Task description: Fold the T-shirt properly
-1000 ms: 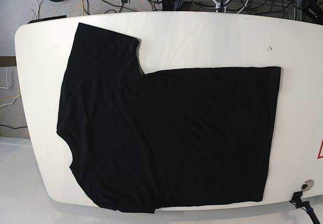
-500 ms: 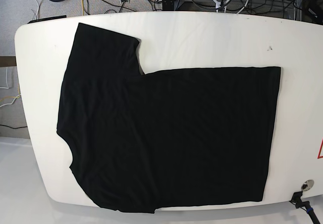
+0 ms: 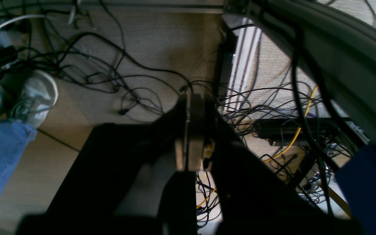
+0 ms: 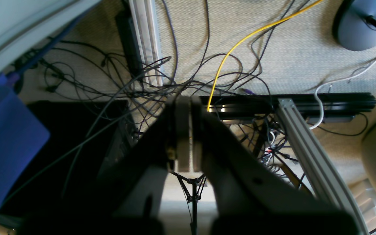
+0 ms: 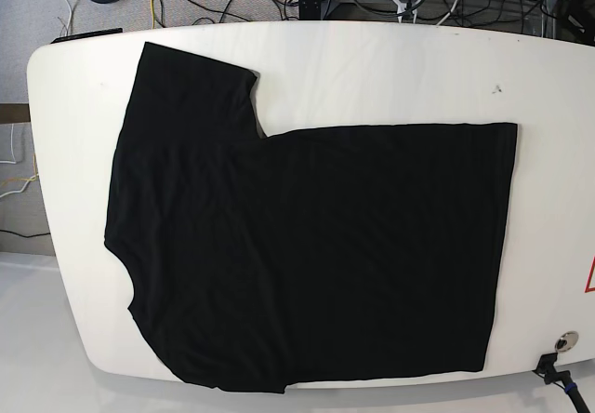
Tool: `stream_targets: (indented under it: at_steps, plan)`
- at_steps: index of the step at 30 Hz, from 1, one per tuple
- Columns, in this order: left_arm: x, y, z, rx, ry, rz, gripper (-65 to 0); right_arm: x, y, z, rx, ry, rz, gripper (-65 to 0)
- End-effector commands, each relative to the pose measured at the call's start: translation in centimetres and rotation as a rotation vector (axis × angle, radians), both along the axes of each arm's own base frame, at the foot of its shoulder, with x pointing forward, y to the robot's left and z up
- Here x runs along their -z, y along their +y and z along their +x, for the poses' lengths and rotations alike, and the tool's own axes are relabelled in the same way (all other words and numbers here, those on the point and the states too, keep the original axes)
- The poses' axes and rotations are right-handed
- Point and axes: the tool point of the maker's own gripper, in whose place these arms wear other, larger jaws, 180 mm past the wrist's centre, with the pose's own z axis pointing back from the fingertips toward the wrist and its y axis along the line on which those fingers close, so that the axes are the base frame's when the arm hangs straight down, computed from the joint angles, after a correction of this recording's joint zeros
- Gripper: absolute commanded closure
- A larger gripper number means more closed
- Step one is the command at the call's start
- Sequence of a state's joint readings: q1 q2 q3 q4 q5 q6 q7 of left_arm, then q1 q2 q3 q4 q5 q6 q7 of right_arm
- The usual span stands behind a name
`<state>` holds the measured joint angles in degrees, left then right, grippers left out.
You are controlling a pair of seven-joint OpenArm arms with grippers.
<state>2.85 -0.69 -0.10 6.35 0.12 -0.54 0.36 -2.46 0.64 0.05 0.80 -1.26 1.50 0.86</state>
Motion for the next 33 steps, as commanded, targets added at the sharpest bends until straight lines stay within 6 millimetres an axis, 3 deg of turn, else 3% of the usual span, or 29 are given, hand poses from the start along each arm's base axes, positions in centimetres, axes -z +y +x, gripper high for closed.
stream_targets:
  at_steps: [1, 3, 9, 15, 23, 26, 28, 33]
  plan:
    - [0.0, 0.5, -0.3, 0.002, 0.001, 0.008, 0.0, -0.1, -0.3, -1.6, -0.001, 0.030, -0.002, 0.0]
    - [-0.1, 0.7, -0.1, 0.005, -0.024, 0.011, 0.0, -0.2, -0.6, -2.0, -0.001, 0.034, -0.006, 0.0]
    - [-1.3, 3.7, -3.4, 0.029, -0.049, 0.050, 0.0, -0.9, -3.8, -5.9, -0.010, 0.057, -0.052, 0.0]
    - [-3.2, 5.5, -5.6, 0.069, -0.082, 0.040, 0.0, -1.8, -7.1, -6.6, -0.034, -0.006, -0.100, 0.0]
    - [-7.3, 7.3, -7.4, 0.131, -0.147, 0.049, 0.0, -4.4, -11.2, -7.3, -0.077, -0.095, -0.154, 0.0]
    - [-8.6, 8.6, -9.0, 0.179, -0.132, 0.069, 0.0, -5.2, -11.0, -8.3, -0.091, -0.099, -0.154, 0.0]
    - [-10.2, 9.6, -9.1, 0.225, -0.160, 0.079, 0.0, -6.6, -11.2, -9.7, -0.104, -0.109, -0.156, 0.0]
    - [-13.9, 10.7, -7.0, 0.332, -0.255, 0.090, 0.0, -9.6, -11.9, -9.6, -0.120, -0.179, -0.175, 0.0]
